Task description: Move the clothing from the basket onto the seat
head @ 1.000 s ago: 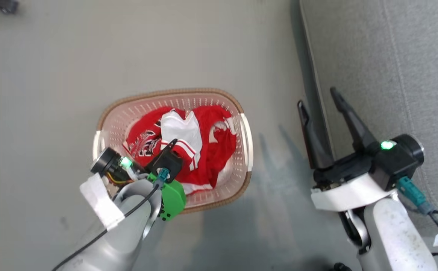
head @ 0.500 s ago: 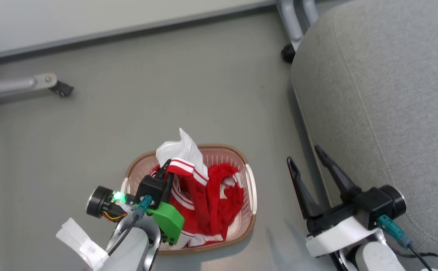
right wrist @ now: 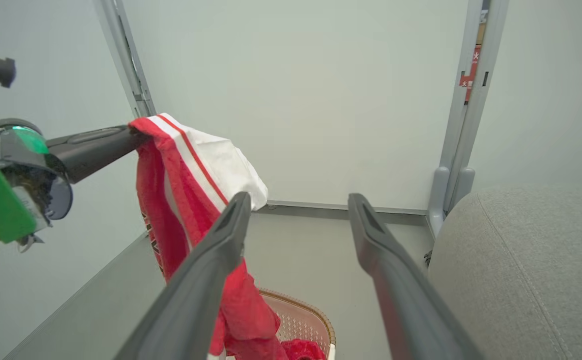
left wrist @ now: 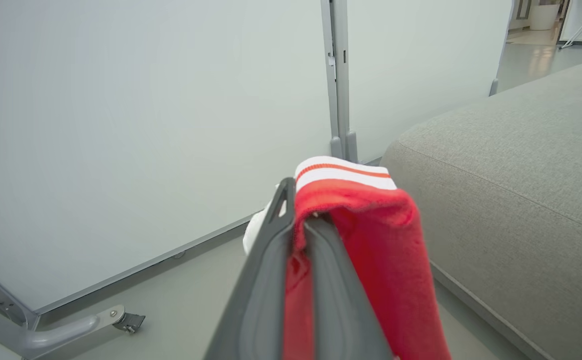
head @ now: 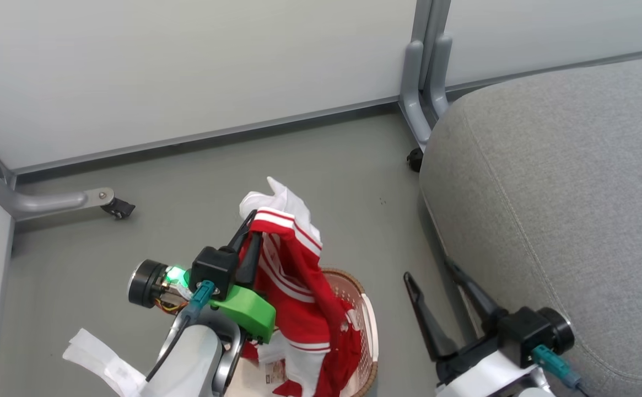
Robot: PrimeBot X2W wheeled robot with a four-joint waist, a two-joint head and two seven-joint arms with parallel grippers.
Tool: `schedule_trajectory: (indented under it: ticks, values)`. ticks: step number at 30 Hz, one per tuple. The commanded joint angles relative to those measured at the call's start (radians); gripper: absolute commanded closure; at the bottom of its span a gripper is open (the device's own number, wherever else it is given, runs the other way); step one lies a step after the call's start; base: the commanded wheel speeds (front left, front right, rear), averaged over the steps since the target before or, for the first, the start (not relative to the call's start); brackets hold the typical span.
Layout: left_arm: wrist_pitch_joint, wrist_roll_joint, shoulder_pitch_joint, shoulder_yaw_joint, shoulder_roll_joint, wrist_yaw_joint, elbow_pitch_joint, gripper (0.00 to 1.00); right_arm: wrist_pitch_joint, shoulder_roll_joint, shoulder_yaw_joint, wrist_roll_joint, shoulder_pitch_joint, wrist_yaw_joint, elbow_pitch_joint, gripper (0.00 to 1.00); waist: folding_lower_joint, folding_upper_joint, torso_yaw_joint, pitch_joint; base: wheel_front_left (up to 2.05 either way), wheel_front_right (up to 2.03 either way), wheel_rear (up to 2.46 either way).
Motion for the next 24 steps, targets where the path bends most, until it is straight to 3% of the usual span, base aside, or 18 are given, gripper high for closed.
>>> schedule_trajectory:
  ticks: [1, 11, 24]
  values:
    - [-0.004, -0.005, -0.001, 0.000, -0.004, -0.007, -0.016, 1.00, -0.001, -0.003, 0.018, 0.004, 0.007, 0.000, 0.012, 0.00, 0.0001, 0.0000, 0.000, -0.014, 0.00, 0.00, 0.00]
    - [0.060, -0.037, -0.047, -0.050, -0.041, -0.033, -0.158, 1.00, -0.001, -0.018, 0.120, 0.013, -0.042, 0.000, 0.079, 0.00, 0.0001, 0.0000, 0.012, 0.003, 0.00, 0.00, 0.00]
    - [0.156, -0.039, -0.058, -0.187, -0.061, -0.085, -0.345, 1.00, -0.001, -0.016, 0.049, -0.054, -0.084, 0.000, 0.127, 0.00, 0.0001, 0.0000, 0.024, 0.021, 0.00, 0.00, 0.00]
